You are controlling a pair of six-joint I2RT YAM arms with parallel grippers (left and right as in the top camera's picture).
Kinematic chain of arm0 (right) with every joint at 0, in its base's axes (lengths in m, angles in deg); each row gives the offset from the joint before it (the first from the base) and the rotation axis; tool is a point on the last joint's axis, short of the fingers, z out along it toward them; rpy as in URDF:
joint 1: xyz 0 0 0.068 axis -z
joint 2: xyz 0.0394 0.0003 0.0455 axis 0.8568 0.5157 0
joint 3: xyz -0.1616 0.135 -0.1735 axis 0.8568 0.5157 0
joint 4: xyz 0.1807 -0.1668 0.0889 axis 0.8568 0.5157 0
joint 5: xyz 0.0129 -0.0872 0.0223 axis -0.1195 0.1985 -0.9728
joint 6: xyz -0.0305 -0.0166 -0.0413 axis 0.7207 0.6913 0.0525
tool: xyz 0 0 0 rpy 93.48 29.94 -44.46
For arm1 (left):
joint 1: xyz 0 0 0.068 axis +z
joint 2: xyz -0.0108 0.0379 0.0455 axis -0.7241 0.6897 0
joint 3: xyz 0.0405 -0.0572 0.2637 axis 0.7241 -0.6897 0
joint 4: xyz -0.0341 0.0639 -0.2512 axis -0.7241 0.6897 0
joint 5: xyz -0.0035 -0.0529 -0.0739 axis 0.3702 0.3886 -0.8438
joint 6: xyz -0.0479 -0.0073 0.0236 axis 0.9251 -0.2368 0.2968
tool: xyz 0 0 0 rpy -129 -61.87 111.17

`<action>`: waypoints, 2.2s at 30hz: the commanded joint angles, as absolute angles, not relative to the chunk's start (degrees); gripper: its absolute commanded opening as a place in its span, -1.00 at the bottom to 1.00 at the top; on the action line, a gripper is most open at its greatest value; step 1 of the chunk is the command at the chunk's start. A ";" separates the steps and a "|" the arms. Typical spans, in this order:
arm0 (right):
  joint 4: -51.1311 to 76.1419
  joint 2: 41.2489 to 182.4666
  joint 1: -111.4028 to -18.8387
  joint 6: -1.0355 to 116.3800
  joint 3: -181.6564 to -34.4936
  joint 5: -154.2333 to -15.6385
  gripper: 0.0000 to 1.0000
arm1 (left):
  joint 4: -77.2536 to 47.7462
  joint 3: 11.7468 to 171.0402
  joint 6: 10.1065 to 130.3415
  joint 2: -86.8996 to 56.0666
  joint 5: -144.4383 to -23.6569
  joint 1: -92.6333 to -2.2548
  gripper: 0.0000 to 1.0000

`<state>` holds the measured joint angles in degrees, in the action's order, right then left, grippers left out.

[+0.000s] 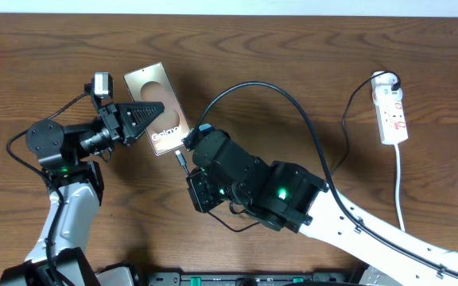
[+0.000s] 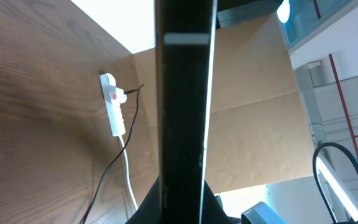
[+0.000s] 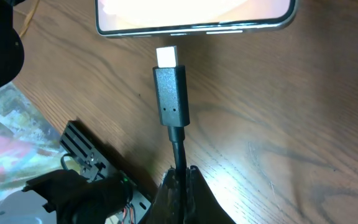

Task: Plug charger to phone and switch on socket

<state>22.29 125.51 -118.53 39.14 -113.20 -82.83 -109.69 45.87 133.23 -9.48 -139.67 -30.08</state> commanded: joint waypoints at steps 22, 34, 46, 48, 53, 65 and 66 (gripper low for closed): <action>20.73 127.04 -116.26 38.42 -112.59 -83.92 -0.98 | -110.87 47.37 133.77 -9.94 -140.44 -30.14 -0.86; 17.04 127.41 -116.32 38.85 -112.59 -84.95 -0.98 | -110.87 47.37 133.75 -9.94 -140.79 -30.14 -0.85; 14.92 127.39 -116.32 43.05 -112.59 -77.56 -0.98 | -111.26 47.37 133.71 -9.94 -144.33 -30.14 -0.85; 14.02 127.39 -116.32 43.18 -112.59 -77.23 -0.98 | -111.26 47.37 133.71 -9.94 -144.66 -30.14 -0.85; 12.60 127.41 -116.32 43.38 -112.59 -75.57 -0.98 | -111.26 47.37 133.73 -9.94 -144.96 -30.14 -0.86; 5.52 127.41 -116.30 44.95 -112.59 -72.42 -0.98 | -113.54 47.37 133.07 -9.99 -146.43 -31.76 -0.86; 4.80 127.41 -116.30 45.54 -112.59 -72.23 -0.98 | -113.84 47.37 133.07 -9.99 -146.43 -32.31 -0.86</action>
